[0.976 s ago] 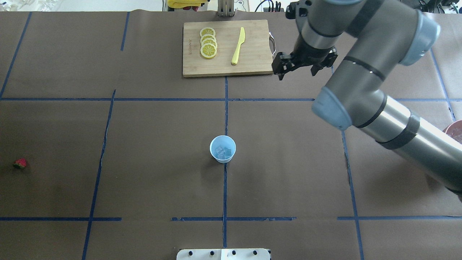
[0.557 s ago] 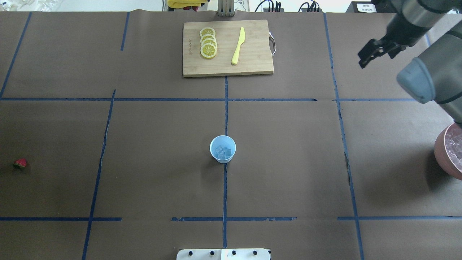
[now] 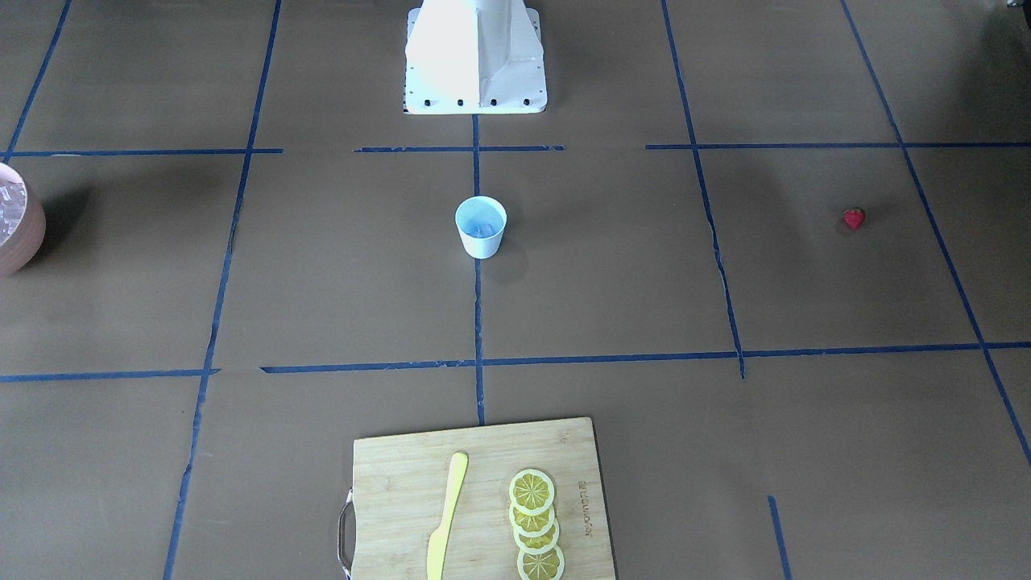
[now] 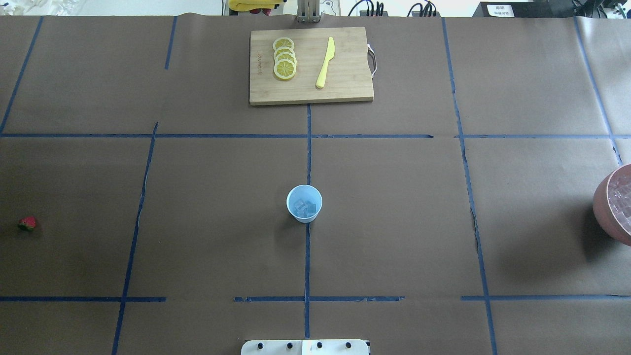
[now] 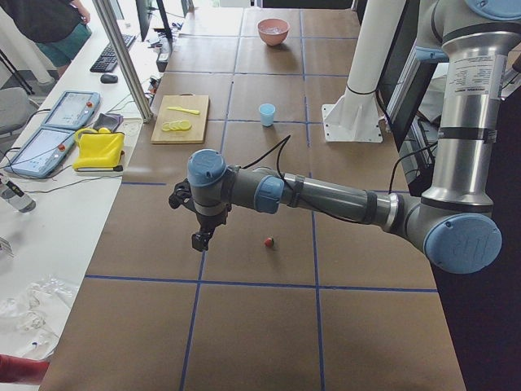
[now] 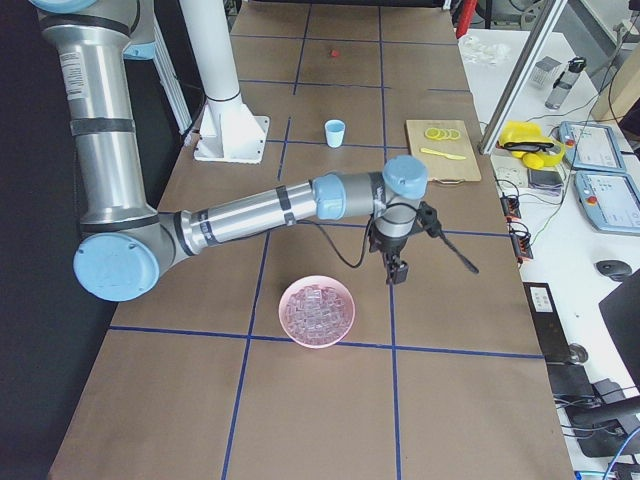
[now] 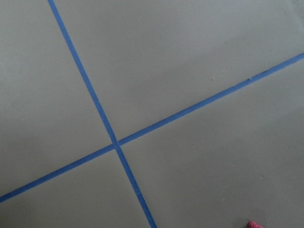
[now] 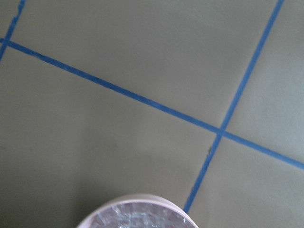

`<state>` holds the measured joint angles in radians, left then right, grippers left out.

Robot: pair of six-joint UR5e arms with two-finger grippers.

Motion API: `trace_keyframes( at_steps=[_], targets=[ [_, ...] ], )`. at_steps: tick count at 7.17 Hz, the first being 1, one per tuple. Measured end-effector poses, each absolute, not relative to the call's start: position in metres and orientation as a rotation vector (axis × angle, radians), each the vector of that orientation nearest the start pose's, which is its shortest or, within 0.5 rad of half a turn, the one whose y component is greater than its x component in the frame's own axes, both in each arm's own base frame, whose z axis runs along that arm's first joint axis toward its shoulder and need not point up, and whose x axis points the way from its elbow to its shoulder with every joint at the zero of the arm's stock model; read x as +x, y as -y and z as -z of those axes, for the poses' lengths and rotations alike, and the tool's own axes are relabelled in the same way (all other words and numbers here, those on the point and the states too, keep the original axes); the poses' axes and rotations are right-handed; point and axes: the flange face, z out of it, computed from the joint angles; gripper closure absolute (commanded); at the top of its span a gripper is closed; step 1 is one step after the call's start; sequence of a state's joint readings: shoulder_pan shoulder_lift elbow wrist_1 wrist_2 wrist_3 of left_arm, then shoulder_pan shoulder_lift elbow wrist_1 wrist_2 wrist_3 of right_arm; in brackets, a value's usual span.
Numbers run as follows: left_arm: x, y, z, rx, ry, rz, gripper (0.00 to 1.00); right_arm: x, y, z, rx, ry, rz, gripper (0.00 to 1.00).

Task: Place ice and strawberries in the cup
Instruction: 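Move the right gripper back over the pink bowl of ice, then lower the left gripper onto the red strawberry and grasp it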

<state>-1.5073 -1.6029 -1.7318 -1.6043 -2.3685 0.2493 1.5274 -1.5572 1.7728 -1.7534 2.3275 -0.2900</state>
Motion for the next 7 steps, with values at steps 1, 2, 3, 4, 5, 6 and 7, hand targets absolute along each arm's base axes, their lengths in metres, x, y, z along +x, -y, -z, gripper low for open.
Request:
trace_keyframes(
  at_steps=[1,2,3,4,5,6,7],
  targets=[
    [-0.029,0.515,-0.554,0.295,-0.776,-0.388,0.0,0.069,0.461,-0.605,0.086,0.755,0.266,0.01],
    [-0.029,0.517,-0.551,0.301,-0.775,-0.39,0.0,0.083,0.441,-0.621,0.062,0.758,0.22,0.01],
    [-0.028,0.516,-0.548,0.307,-0.775,-0.392,0.0,0.088,0.432,-0.628,0.053,0.76,0.198,0.01],
    [-0.019,0.514,-0.544,0.302,-0.779,-0.396,0.0,0.09,0.43,-0.629,0.054,0.761,0.19,0.01],
    [0.003,0.511,-0.543,0.271,-0.792,-0.392,0.0,0.09,0.429,-0.629,0.059,0.761,0.188,0.01],
    [0.028,0.504,-0.55,0.226,-0.805,-0.363,0.0,0.09,0.429,-0.629,0.062,0.761,0.189,0.01],
    [0.05,0.491,-0.562,0.194,-0.817,-0.329,0.0,0.091,0.429,-0.629,0.063,0.761,0.188,0.01]
  ],
)
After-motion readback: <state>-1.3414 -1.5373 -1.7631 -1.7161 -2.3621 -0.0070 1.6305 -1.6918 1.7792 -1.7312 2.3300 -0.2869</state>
